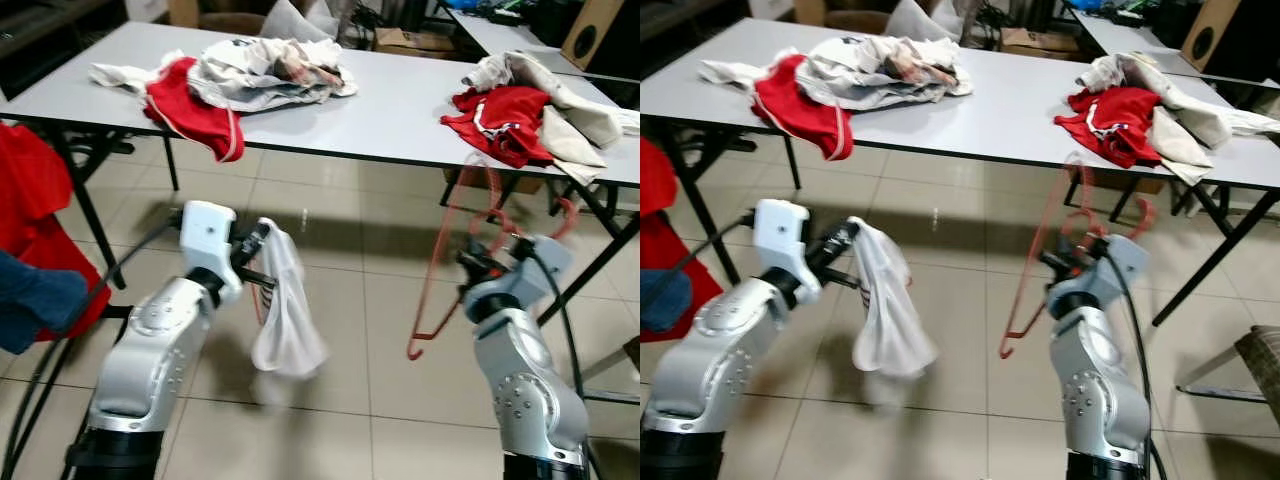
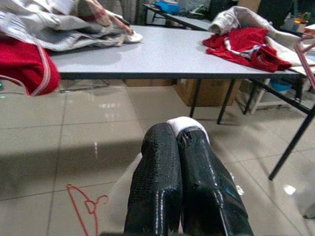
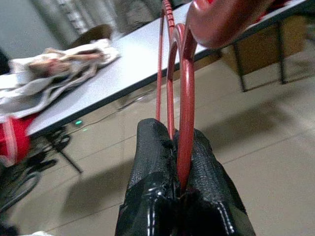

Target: Hang hanger

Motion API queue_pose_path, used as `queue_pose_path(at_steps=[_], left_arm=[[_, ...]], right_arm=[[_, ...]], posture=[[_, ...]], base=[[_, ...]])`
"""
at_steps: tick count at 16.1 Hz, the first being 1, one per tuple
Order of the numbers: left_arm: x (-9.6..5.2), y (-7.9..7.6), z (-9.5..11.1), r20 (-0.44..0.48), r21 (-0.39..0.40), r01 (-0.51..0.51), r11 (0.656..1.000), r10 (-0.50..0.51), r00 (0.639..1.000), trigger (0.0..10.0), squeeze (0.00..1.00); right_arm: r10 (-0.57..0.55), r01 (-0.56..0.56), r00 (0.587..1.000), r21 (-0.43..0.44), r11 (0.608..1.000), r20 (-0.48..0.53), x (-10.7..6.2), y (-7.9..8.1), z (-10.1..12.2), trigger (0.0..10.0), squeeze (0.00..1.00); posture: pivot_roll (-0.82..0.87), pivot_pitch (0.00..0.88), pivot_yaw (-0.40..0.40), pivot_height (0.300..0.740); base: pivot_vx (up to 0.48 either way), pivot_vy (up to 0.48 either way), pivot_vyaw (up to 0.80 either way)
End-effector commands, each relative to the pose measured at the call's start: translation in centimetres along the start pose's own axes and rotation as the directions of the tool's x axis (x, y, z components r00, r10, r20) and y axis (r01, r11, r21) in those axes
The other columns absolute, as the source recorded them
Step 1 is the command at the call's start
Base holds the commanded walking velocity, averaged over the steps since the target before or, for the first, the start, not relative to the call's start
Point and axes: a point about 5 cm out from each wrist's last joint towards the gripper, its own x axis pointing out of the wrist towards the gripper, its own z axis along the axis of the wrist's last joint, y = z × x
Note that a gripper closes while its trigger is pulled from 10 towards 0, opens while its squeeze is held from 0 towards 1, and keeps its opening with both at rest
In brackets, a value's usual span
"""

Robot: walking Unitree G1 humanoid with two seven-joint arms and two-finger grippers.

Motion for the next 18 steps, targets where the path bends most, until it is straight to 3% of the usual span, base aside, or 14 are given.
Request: queue_pose_path(at_steps=[1, 5, 7, 11, 15, 18], left_arm=[[0.4, -0.5, 1.0, 0.042, 0.004, 0.027, 1.000, -0.027, 0.999, 10.0, 0.00], [0.4, -0.3, 1.1, 0.048, 0.009, 0.025, 1.000, -0.025, 0.999, 10.0, 0.00], [0.5, -0.3, 1.2, 0.052, 0.008, 0.021, 1.000, -0.021, 0.998, 10.0, 0.00], [0.5, -0.2, 1.2, 0.052, 0.011, 0.012, 1.000, -0.013, 0.999, 10.0, 0.00], [0.5, -0.2, 1.2, 0.054, 0.012, 0.012, 1.000, -0.013, 0.998, 10.0, 0.00], [0.5, -0.1, 1.3, 0.056, 0.013, 0.013, 1.000, -0.014, 0.998, 10.0, 0.00]], right_arm=[[0.003, -0.003, 1.000, -0.024, 1.000, -0.005, 0.2, 0.1, 0.2, 10.0, 0.00], [0.059, -0.059, 0.998, -0.007, 0.998, 0.005, 0.2, 0.3, 0.3, 10.0, 0.00], [0.091, -0.093, 0.995, -0.071, 0.993, -0.035, 0.1, 0.7, -0.3, 10.0, 0.00], [0.079, -0.079, 0.997, -0.053, 0.996, -0.004, 0.2, 0.7, 0.1, 10.0, 0.00], [0.098, -0.101, 0.995, -0.114, 0.988, -0.032, 0.2, 1.1, -0.1, 10.0, 0.00], [0.099, -0.100, 0.995, -0.071, 0.992, -0.014, 0.3, 1.0, 0.0, 10.0, 0.00]], posture=[[-0.10, 0.000, -0.039, 0.740], [-0.10, 0.000, -0.039, 0.740], [-0.10, 0.000, -0.041, 0.740], [-0.10, 0.000, -0.041, 0.740], [-0.10, 0.000, -0.041, 0.740], [-0.10, 0.000, -0.040, 0.740]], base=[[0.274, 0.000, 0.00], [0.312, 0.000, 0.00], [0.351, 0.000, 0.00], [0.354, 0.000, 0.00], [0.361, 0.000, 0.40], [0.364, 0.000, 0.24]])
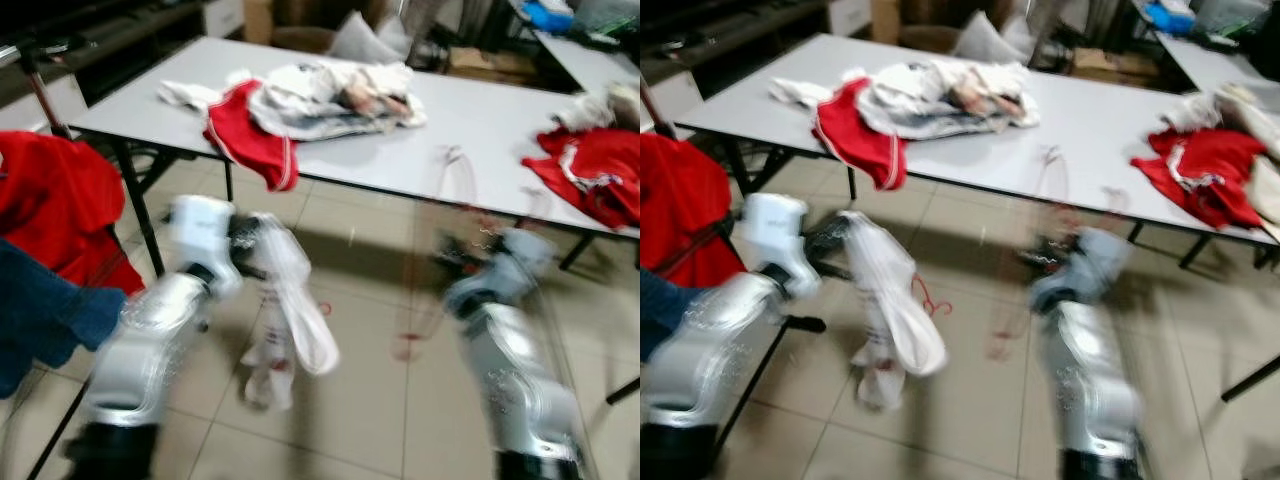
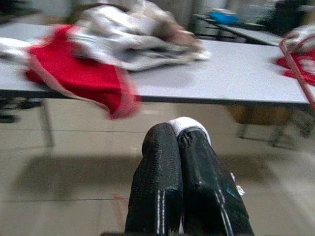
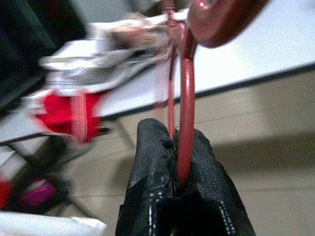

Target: Hang hanger

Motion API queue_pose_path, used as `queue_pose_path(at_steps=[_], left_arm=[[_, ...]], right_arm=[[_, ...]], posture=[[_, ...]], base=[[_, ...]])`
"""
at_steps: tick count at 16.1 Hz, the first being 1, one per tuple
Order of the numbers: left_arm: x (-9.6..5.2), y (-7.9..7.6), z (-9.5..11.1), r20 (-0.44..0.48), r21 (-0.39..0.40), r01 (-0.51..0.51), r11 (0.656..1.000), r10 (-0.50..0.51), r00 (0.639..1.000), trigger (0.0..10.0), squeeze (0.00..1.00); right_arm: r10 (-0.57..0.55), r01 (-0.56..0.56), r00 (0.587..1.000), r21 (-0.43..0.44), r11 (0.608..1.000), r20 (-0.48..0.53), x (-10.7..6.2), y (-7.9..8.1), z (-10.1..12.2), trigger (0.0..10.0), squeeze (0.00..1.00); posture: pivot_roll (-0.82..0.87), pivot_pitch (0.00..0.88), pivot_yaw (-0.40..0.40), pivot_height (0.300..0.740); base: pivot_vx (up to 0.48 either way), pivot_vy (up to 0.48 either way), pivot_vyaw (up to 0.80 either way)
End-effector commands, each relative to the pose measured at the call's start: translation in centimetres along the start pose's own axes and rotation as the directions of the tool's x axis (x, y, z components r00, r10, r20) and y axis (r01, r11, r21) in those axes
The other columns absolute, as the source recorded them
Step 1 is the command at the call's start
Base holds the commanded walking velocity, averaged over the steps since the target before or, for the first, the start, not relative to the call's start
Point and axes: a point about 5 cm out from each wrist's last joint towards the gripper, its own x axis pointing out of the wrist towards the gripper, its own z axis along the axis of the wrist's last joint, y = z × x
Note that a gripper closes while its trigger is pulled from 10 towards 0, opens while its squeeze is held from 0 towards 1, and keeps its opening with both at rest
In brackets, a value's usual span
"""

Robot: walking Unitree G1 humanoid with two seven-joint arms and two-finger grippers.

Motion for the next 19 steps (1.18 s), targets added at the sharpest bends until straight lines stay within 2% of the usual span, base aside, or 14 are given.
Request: queue_pose_path(at_steps=[1, 5, 10, 19], left_arm=[[0.54, -1.38, 0.95, 0.047, 0.008, 0.051, 0.999, -0.051, 0.998, 10.0, 0.00], [0.59, -1.81, 1.08, 0.052, 0.015, 0.082, 0.997, -0.083, 0.995, 10.0, 0.00], [0.66, -2.20, 0.99, 0.047, 0.022, 0.105, 0.994, -0.106, 0.993, 10.0, 0.00], [0.69, -2.06, 1.18, 0.063, 0.038, 0.096, 0.995, -0.098, 0.993, 10.0, 0.00]], right_arm=[[-0.046, 0.045, 0.998, 0.004, 0.999, 0.038, -0.20, -1.42, 0.88, 10.0, 0.00], [-0.036, 0.036, 0.999, -0.010, 0.999, 0.037, -0.20, -1.23, 0.84, 10.0, 0.00], [-0.028, 0.028, 0.999, -0.006, 1.000, 0.044, -0.29, -1.24, 0.93, 10.0, 0.00], [0.028, -0.026, 0.999, -0.057, 0.998, 0.025, -0.35, -0.89, 0.89, 10.0, 0.00]], posture=[[-0.10, 0.000, -0.040, 0.740], [-0.10, 0.000, -0.040, 0.740], [-0.10, 0.000, -0.034, 0.740], [-0.12, 0.000, -0.039, 0.740]], base=[[0.364, 0.000, 0.00], [0.362, 0.000, 0.00], [0.360, 0.000, -0.79], [0.361, 0.000, 0.00]])
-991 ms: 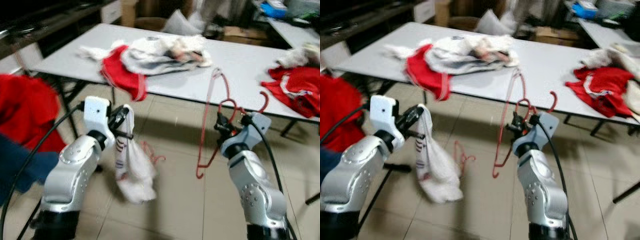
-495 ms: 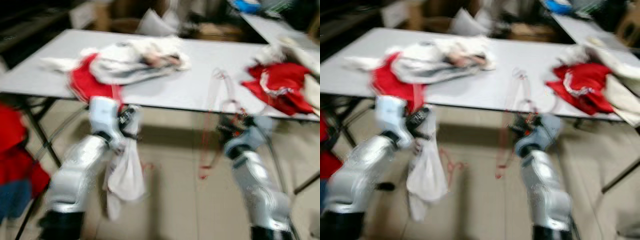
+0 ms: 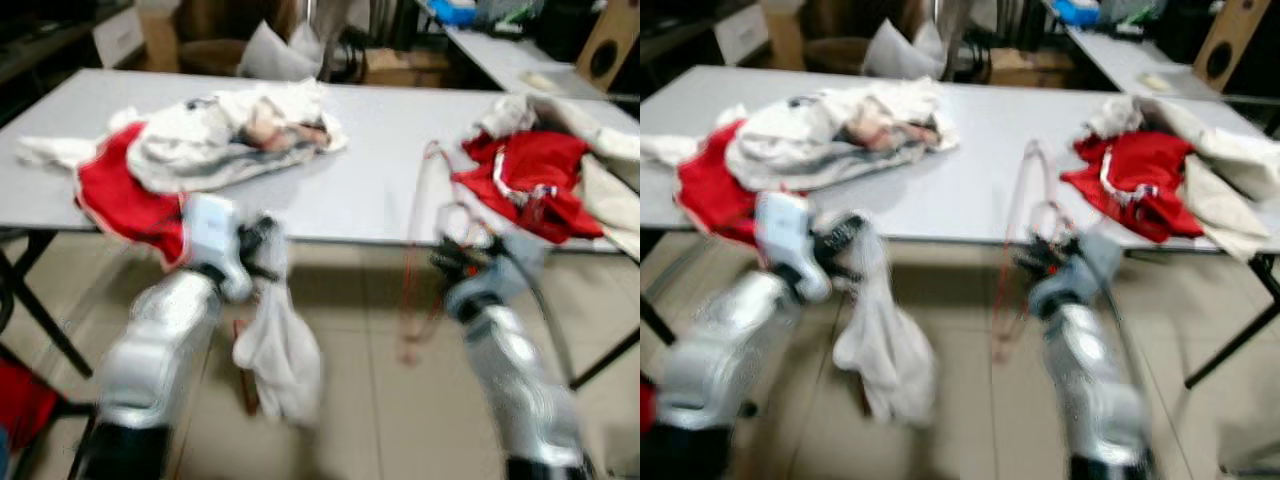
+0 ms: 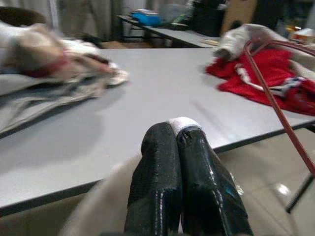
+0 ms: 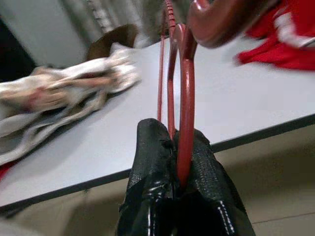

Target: Hang hanger

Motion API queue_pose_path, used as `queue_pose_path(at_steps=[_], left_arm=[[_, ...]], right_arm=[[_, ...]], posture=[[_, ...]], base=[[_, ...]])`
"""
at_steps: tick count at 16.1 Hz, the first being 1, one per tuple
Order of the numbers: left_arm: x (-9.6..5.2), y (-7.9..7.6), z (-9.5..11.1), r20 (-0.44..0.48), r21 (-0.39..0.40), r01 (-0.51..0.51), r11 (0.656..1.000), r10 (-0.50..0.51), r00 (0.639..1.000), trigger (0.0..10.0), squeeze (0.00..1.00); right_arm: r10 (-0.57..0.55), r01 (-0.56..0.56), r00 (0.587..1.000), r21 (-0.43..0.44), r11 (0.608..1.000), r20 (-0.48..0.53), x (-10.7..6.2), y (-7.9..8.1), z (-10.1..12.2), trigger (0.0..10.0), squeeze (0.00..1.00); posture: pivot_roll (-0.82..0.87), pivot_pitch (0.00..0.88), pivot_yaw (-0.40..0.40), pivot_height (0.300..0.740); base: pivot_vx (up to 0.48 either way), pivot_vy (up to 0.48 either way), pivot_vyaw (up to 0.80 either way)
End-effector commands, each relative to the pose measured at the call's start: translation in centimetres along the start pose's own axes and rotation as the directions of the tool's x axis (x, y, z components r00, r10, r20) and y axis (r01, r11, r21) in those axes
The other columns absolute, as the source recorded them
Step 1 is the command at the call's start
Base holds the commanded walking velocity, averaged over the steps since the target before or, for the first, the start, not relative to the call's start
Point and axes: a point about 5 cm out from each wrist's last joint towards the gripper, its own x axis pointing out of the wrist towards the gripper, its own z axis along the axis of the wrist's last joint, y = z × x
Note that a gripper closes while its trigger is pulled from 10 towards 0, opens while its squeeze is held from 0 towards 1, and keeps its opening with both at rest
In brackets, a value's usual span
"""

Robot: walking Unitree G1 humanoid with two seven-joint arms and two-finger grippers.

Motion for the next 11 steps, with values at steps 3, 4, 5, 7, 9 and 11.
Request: queue_pose_path(at_steps=[3, 4, 5, 7, 9, 11], left_arm=[[0.1, 1.2, 2.0, 0.073, 0.047, -0.043, 0.998, 0.039, 0.997, 10.0, 0.00], [0.2, 1.6, 2.5, 0.090, 0.053, -0.053, 0.997, 0.048, 0.995, 10.0, 0.00], [0.2, 1.9, 3.1, 0.109, 0.050, -0.064, 0.997, 0.058, 0.992, 10.0, 0.00], [0.5, 2.1, 4.1, 0.139, 0.047, -0.059, 0.997, 0.052, 0.989, 10.0, 0.00], [1.3, 2.5, 6.0, 0.190, 0.033, -0.040, 0.999, 0.033, 0.981, 10.0, 0.00], [2.2, 3.2, 7.6, 0.221, 0.049, -0.032, 0.998, 0.020, 0.975, 10.0, 0.00]], right_arm=[[0.144, -0.144, 0.990, -0.052, 0.988, -0.003, 0.4, 2.0, 0.6, 10.0, 0.00], [0.200, -0.201, 0.980, -0.088, 0.976, -0.021, 0.3, 2.5, 0.7, 10.0, 0.00], [0.240, -0.243, 0.970, -0.107, 0.964, -0.035, 0.2, 2.8, 0.8, 10.0, 0.00], [0.307, -0.313, 0.950, -0.156, 0.937, -0.062, 0.1, 3.1, 1.1, 10.0, 0.00], [0.435, -0.450, 0.893, -0.279, 0.849, -0.118, -0.2, 2.7, 2.7, 10.0, 0.00], [0.524, -0.550, 0.832, -0.382, 0.743, -0.180, -0.8, 2.0, 4.7, 10.0, 0.00]], posture=[[-0.12, 0.000, -0.043, 0.740], [-0.12, 0.000, -0.045, 0.740], [-0.12, 0.000, -0.050, 0.740], [-0.11, 0.000, -0.058, 0.740], [-0.11, 0.000, -0.063, 0.740], [-0.11, 0.000, -0.060, 0.740]], base=[[0.363, 0.000, 0.00], [0.368, 0.000, 0.00], [0.371, 0.000, 0.00], [0.368, 0.000, 0.00], [0.373, 0.000, 0.00], [0.373, 0.000, 0.00]])
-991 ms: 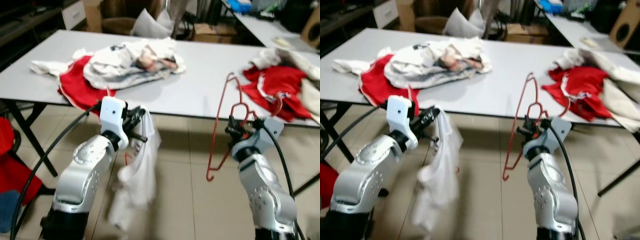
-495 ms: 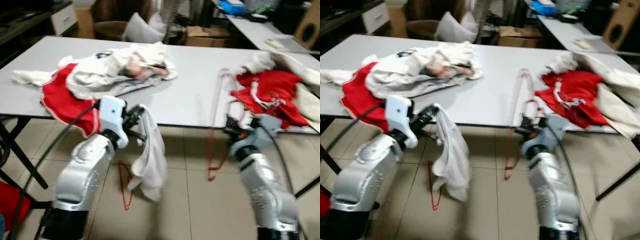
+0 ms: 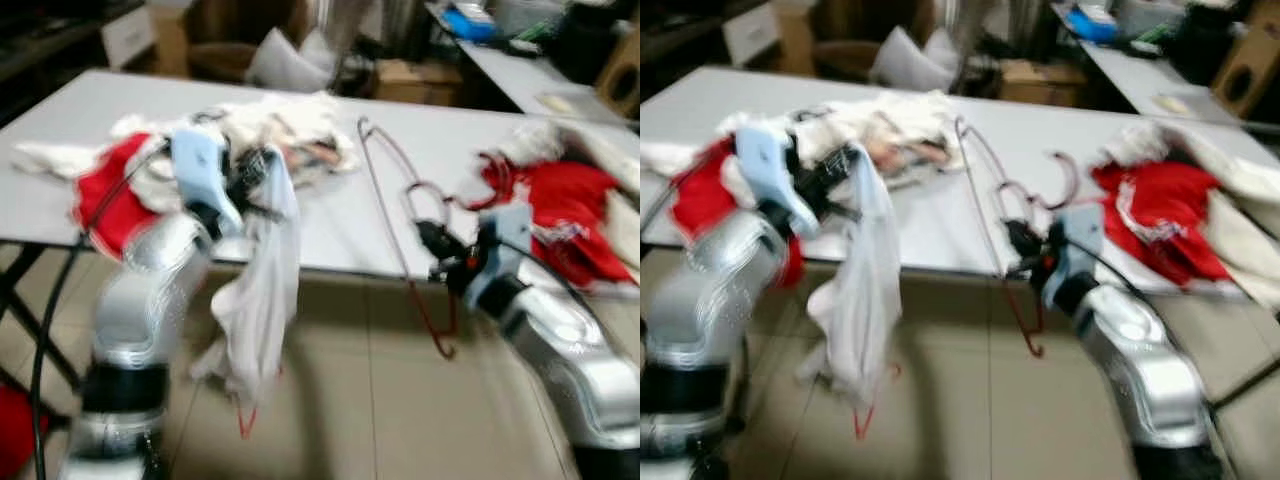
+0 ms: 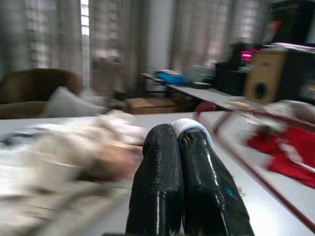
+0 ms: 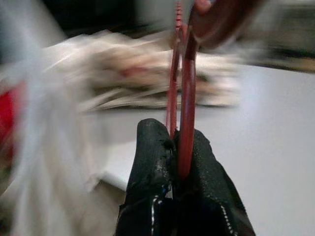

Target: Hang hanger

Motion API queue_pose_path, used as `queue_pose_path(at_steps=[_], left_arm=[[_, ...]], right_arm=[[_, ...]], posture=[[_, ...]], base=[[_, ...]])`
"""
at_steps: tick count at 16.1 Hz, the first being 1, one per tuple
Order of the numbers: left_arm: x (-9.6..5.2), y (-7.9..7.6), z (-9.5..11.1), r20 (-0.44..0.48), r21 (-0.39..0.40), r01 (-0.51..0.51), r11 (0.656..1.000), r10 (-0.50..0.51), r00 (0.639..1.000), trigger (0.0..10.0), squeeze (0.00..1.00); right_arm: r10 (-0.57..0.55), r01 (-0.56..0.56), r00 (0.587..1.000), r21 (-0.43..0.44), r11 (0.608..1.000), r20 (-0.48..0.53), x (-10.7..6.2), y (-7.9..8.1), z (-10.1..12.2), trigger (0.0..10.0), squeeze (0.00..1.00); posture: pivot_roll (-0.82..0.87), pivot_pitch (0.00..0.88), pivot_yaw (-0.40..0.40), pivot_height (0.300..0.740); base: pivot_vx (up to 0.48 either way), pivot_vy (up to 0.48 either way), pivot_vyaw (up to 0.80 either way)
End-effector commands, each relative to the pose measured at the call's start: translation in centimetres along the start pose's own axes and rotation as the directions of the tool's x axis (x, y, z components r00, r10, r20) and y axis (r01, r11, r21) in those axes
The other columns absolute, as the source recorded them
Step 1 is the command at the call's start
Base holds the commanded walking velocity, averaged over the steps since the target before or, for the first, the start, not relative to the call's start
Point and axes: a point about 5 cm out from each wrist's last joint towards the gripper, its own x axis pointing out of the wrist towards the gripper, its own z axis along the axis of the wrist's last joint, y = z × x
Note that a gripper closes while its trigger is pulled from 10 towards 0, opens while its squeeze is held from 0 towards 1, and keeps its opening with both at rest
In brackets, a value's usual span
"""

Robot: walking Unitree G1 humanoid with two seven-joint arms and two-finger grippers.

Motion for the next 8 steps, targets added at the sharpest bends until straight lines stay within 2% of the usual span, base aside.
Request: queue_pose_path(at_steps=[1, 3, 4, 5, 6, 8], left_arm=[[1.0, -0.4, 1.2, 0.044, 0.010, 0.042, 0.999, -0.043, 0.998, 10.0, 0.00], [2.3, 0.6, 2.4, 0.051, 0.052, 0.029, 0.998, -0.032, 0.998, 10.0, 0.00], [3.3, 1.2, 3.2, 0.048, 0.090, 0.033, 0.995, -0.037, 0.998, 10.0, 0.00], [3.6, 1.4, 3.5, 0.046, 0.103, 0.038, 0.994, -0.043, 0.998, 10.0, 0.00], [4.5, 1.5, 3.9, 0.043, 0.119, 0.047, 0.992, -0.053, 0.998, 10.0, 0.00], [5.1, 1.6, 4.2, 0.045, 0.125, 0.057, 0.991, -0.063, 0.997, 10.0, 0.00]], right_arm=[[0.042, -0.042, 0.999, -0.067, 0.997, 0.003, -1.1, -0.8, 1.2, 10.0, 0.00], [0.114, -0.116, 0.993, -0.125, 0.985, -0.019, -2.6, -1.6, 2.3, 10.0, 0.00], [0.200, -0.203, 0.979, -0.162, 0.966, -0.037, -3.6, -1.5, 3.3, 10.0, 0.00], [0.236, -0.240, 0.971, -0.174, 0.955, -0.045, -3.9, -1.4, 3.7, 10.0, 0.00], [0.326, -0.330, 0.944, -0.176, 0.928, -0.050, -4.7, -0.8, 4.6, 10.0, 0.00], [0.394, -0.397, 0.918, -0.168, 0.902, -0.052, -5.1, -0.3, 5.2, 10.0, 0.00]], posture=[[-0.11, 0.000, -0.056, 0.740], [-0.11, 0.000, -0.049, 0.740], [-0.13, 0.000, -0.032, 0.740], [-0.13, 0.000, -0.032, 0.740], [-0.14, 0.000, -0.022, 0.740], [-0.14, 0.000, -0.017, 0.740]], base=[[0.371, 0.000, 0.00], [0.373, 0.000, 0.00], [0.375, 0.000, 0.00], [0.375, 0.000, 0.00], [0.371, 0.000, 0.00], [0.373, 0.000, 0.00]])
